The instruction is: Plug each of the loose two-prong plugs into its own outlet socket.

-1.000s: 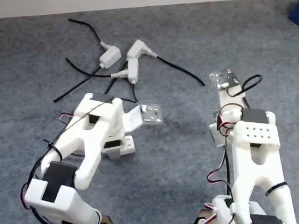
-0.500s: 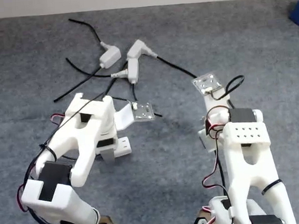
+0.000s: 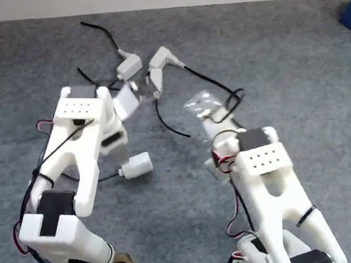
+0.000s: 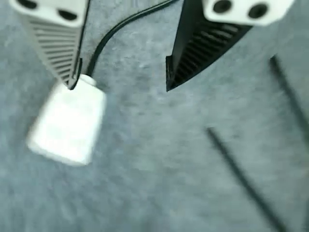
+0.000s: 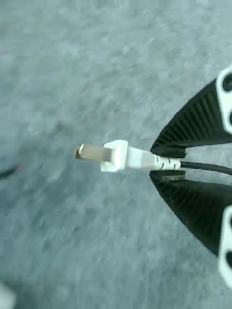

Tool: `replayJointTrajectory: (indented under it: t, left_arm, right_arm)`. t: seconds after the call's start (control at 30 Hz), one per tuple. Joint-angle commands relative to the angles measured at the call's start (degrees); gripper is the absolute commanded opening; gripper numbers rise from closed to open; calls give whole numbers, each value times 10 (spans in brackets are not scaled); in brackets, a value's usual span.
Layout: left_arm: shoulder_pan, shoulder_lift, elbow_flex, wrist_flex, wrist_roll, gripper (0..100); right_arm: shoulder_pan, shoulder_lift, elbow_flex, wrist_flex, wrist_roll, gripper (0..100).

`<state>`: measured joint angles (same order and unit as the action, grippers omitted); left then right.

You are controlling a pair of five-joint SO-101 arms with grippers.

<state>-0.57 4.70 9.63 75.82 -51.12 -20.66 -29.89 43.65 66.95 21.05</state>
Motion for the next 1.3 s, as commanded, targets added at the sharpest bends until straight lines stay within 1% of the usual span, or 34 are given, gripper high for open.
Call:
replayJointTrajectory:
  t: [0.0, 0.03, 0.13, 0.2, 0.23, 0.3, 0.37, 0.47, 0.53, 0.57, 0.63, 0.73, 0.8, 0.87, 1.07, 1.27]
  left_arm:
    - [-4, -77, -39, 28, 37, 280]
    - [-3, -91, -31, 40, 34, 280]
    - [-7, -134, 13, 55, -8, 280]
    - [-25, -159, 42, 47, -12, 280]
    - [-35, -172, 56, 31, -3, 280]
    - [-49, -196, 86, -25, 38, 275]
    - [-64, -228, 128, -93, 82, 246]
    - [-82, -299, 219, -199, 147, 192]
    - [-95, -357, 300, -281, 178, 181]
    - [-97, -387, 342, -322, 188, 192]
    - [-101, -446, 422, -387, 204, 246]
    - [-99, -524, 513, -443, 208, 364]
    - [-98, -565, 554, -462, 208, 415]
    - [-98, -597, 580, -464, 207, 433]
    - [-94, -656, 608, -462, 207, 435]
    - [-47, -671, 615, -461, 210, 432]
  right_arm:
    - [-40, 21, -53, 4, -36, 8]
    - [-41, 38, -64, 12, -38, 8]
    - [-40, 97, -92, 29, -38, 8]
    - [-40, 124, -109, 25, -40, 8]
    - [-40, 131, -121, 15, -40, 8]
    - [-40, 135, -142, -22, -40, 8]
    - [-42, 134, -153, -63, -43, 8]
    - [-43, 134, -155, -127, -81, 8]
    - [-48, 133, -145, -169, -103, 8]
    - [-56, 133, -131, -189, -109, 8]
    - [-76, 132, -99, -235, -111, 8]
    - [-106, 105, -40, -294, -109, 8]
    - [-124, 61, -6, -311, -109, 8]
    - [-138, 8, 22, -312, -100, 8]
    - [-146, -140, 109, -258, -84, 8]
    - [-211, -228, 167, -242, -86, 8]
